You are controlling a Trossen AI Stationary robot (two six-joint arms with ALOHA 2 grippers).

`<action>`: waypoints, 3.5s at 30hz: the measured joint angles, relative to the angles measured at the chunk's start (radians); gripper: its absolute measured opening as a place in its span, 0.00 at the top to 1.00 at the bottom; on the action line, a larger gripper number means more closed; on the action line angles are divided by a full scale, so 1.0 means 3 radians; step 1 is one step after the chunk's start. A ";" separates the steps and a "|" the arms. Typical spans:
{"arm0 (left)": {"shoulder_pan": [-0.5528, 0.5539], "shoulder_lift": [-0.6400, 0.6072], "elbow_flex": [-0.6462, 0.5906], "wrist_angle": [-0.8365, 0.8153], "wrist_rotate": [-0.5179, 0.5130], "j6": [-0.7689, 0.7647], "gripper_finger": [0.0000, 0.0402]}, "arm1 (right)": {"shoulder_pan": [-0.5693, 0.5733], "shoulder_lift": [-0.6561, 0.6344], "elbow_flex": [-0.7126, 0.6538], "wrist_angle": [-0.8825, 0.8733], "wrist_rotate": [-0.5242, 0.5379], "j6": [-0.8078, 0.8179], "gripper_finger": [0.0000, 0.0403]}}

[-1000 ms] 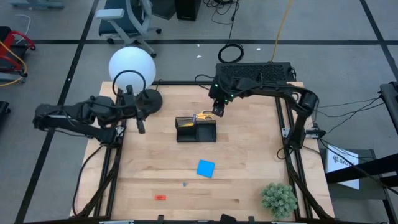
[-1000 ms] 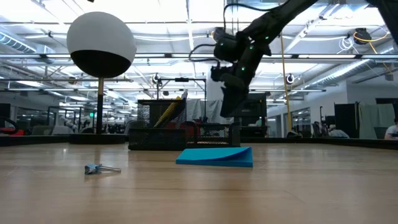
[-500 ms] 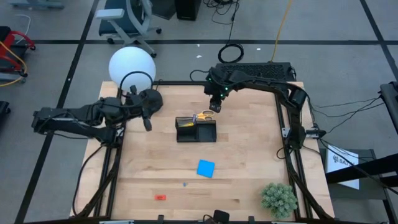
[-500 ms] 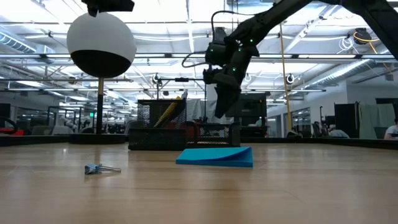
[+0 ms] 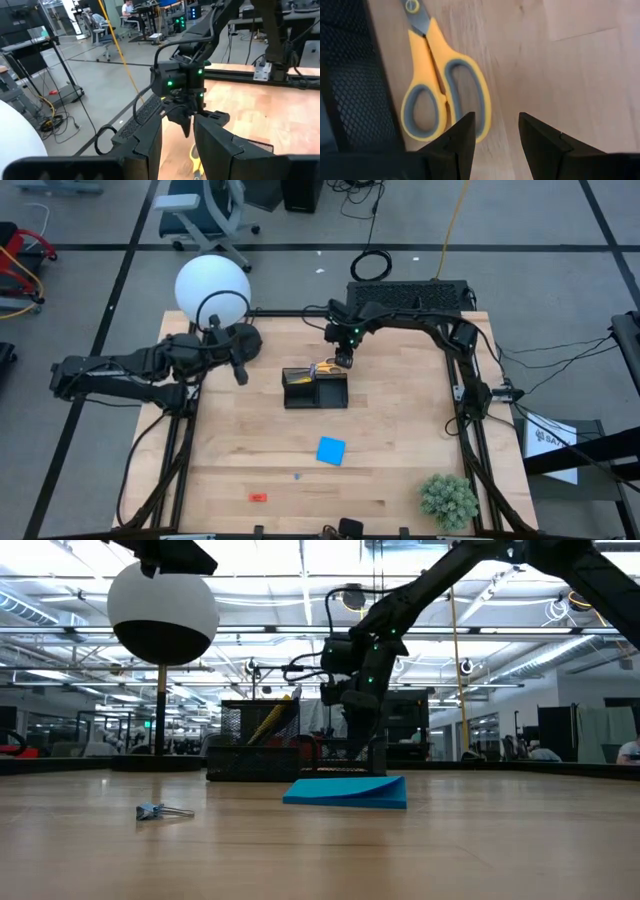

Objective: Pick and place office supplies into organizer
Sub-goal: Put the yellow scissors into the black mesh desk organizer

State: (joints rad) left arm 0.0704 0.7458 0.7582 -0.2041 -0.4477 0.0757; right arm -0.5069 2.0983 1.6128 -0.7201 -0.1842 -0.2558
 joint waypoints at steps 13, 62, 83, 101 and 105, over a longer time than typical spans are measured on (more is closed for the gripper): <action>0.0069 0.0001 0.0000 -0.0001 0.0008 -0.0010 0.70 | 0.0150 0.0195 0.0011 0.0114 0.0412 0.0023 0.65; 0.0066 0.0001 0.0003 -0.0003 0.0017 -0.0005 0.70 | 0.0249 -0.0701 -0.0007 0.0086 0.1793 -0.1114 0.98; 0.0066 0.0001 0.0004 -0.0003 0.0011 -0.0005 0.70 | 0.0988 -0.0895 -0.0003 0.0922 0.3600 -0.2834 0.98; 0.0066 0.0001 0.0003 -0.0011 0.0000 -0.0004 0.70 | 0.1451 -0.0895 -0.0002 0.1734 0.4218 -0.4373 0.98; 0.0066 -0.0001 0.0004 -0.0012 0.0000 -0.0004 0.70 | 0.1541 -0.0895 -0.0002 0.1882 0.4214 -0.4582 0.98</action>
State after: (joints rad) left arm 0.0902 0.7456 0.7593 -0.2077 -0.4477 0.0746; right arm -0.0445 1.8297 1.6123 -0.1555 1.0800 -1.6305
